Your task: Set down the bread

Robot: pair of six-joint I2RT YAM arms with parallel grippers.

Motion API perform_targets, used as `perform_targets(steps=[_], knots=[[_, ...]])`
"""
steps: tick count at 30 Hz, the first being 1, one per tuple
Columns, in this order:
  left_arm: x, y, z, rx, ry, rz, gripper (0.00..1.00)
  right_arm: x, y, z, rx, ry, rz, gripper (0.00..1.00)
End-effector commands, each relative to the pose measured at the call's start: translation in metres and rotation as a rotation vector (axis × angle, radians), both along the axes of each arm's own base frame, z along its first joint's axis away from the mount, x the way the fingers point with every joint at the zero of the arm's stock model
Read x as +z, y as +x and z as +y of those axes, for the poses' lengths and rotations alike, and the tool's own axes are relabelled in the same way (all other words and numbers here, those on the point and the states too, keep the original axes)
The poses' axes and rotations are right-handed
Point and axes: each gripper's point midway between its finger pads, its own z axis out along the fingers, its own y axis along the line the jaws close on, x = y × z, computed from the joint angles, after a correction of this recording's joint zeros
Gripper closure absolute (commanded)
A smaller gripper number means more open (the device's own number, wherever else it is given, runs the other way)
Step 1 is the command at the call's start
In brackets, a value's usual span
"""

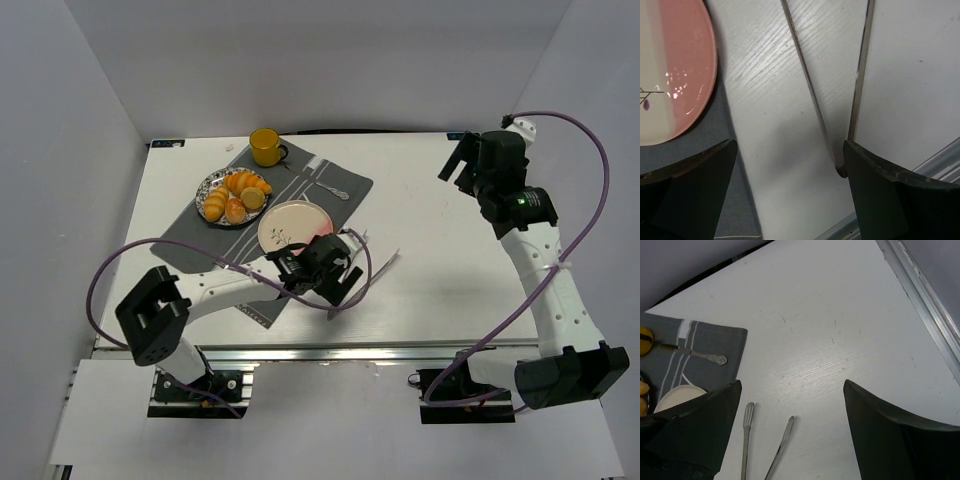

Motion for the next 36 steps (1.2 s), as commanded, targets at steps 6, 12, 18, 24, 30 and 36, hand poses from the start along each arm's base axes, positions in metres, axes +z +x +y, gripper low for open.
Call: perform_targets(steps=[6, 12, 18, 24, 30, 36], knots=[[0.013, 0.015, -0.034, 0.011, -0.031, -0.060, 0.02, -0.005, 0.003, 0.008, 0.121, 0.049, -0.020, 0.11], [0.000, 0.018, -0.057, 0.026, -0.075, -0.019, 0.02, -0.017, 0.004, 0.011, 0.139, 0.067, -0.003, 0.11], [-0.018, 0.020, -0.065, 0.076, -0.079, 0.007, 0.02, -0.021, 0.006, 0.009, 0.144, 0.068, -0.002, 0.11], [-0.024, 0.020, -0.074, 0.103, -0.102, 0.011, 0.02, -0.030, 0.006, 0.011, 0.153, 0.082, 0.011, 0.11], [-0.035, 0.022, -0.076, 0.105, -0.098, 0.013, 0.02, -0.033, 0.006, 0.012, 0.160, 0.094, 0.013, 0.11], [-0.056, 0.024, -0.081, 0.105, -0.065, 0.034, 0.04, -0.034, 0.005, 0.010, 0.157, 0.090, 0.013, 0.12]])
